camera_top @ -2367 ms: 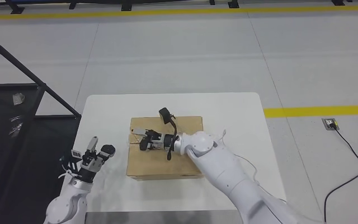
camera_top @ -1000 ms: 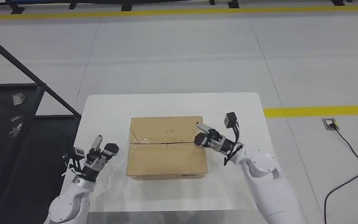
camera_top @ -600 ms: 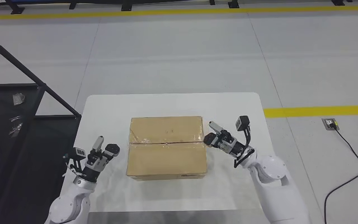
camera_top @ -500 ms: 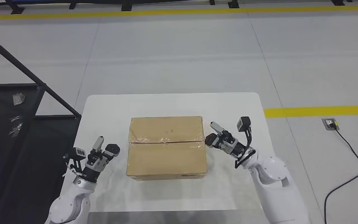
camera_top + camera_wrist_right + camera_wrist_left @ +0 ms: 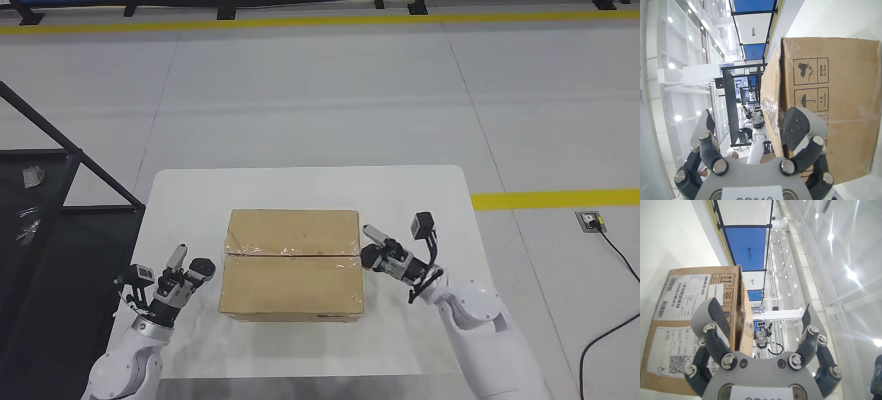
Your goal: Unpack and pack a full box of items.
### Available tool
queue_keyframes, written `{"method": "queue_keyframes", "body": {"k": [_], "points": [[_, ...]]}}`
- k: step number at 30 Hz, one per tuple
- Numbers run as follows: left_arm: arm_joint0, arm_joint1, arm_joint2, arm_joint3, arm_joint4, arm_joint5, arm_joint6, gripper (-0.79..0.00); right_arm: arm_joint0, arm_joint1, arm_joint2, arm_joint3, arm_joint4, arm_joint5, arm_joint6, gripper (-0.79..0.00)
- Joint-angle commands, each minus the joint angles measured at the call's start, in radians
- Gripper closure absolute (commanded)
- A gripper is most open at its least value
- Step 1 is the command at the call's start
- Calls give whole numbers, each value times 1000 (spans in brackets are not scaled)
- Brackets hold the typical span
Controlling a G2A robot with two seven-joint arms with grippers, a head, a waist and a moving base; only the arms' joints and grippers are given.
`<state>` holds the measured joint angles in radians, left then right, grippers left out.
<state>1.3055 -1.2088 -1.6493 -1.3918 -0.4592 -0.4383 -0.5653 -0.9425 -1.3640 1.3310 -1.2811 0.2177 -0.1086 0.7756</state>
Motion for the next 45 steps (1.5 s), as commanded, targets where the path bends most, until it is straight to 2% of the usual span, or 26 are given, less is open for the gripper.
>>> {"method": "queue_keyframes", "body": {"k": [1, 11, 18, 30, 45], "points": [[1, 1, -1, 1, -2, -2, 0, -785, 10, 0, -8, 17, 3, 0, -1, -785], [-1, 3, -4, 2, -10, -1, -1, -785, 60, -2, -44, 108, -13, 19, -33, -785], [-9, 5, -11, -1, -15, 0, -6, -785, 75, 0, -32, 146, 16, -11, -66, -785], [-3, 15, -66, -15, -65, -4, -34, -785, -20, 19, 93, 36, 134, -171, -138, -785], [-2, 18, -73, -16, -64, 3, -54, -785, -20, 19, 93, 36, 134, -171, -138, -785]]}}
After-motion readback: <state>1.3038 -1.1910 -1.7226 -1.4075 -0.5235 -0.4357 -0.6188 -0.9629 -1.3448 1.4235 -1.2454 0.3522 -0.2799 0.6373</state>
